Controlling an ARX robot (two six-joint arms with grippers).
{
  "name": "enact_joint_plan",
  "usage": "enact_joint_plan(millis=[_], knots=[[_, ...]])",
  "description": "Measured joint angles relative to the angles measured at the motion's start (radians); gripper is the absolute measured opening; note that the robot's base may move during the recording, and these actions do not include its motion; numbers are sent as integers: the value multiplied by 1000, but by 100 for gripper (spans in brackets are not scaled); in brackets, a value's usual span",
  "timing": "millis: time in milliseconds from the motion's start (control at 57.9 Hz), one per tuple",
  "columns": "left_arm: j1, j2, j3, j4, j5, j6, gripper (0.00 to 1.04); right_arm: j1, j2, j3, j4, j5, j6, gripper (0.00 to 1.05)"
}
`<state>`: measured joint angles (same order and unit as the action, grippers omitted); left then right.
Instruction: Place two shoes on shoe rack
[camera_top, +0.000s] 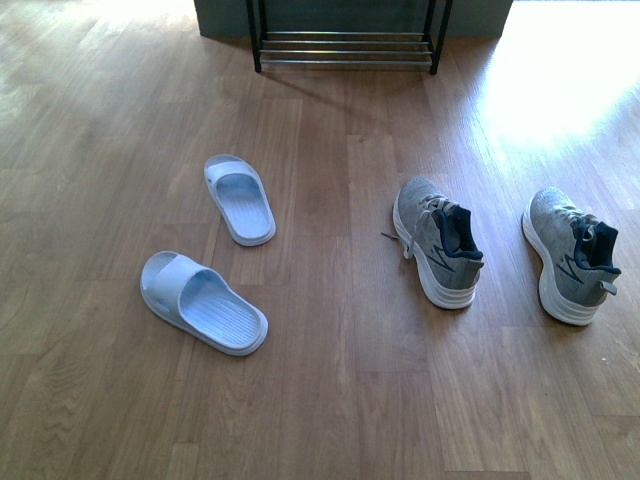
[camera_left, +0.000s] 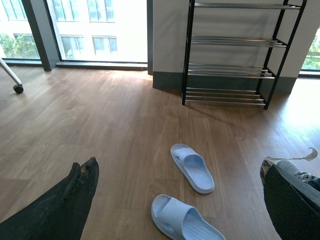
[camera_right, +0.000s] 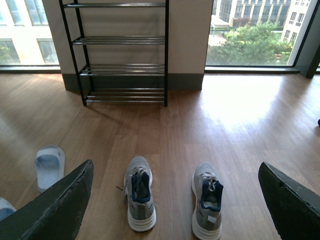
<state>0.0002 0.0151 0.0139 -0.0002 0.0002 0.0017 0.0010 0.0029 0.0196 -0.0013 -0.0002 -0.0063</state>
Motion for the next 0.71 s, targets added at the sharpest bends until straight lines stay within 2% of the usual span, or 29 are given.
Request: enact_joint_plan(millis=[708], knots=[[0, 0, 0, 0, 0, 0, 95, 0, 0, 0, 0, 0, 0, 96]])
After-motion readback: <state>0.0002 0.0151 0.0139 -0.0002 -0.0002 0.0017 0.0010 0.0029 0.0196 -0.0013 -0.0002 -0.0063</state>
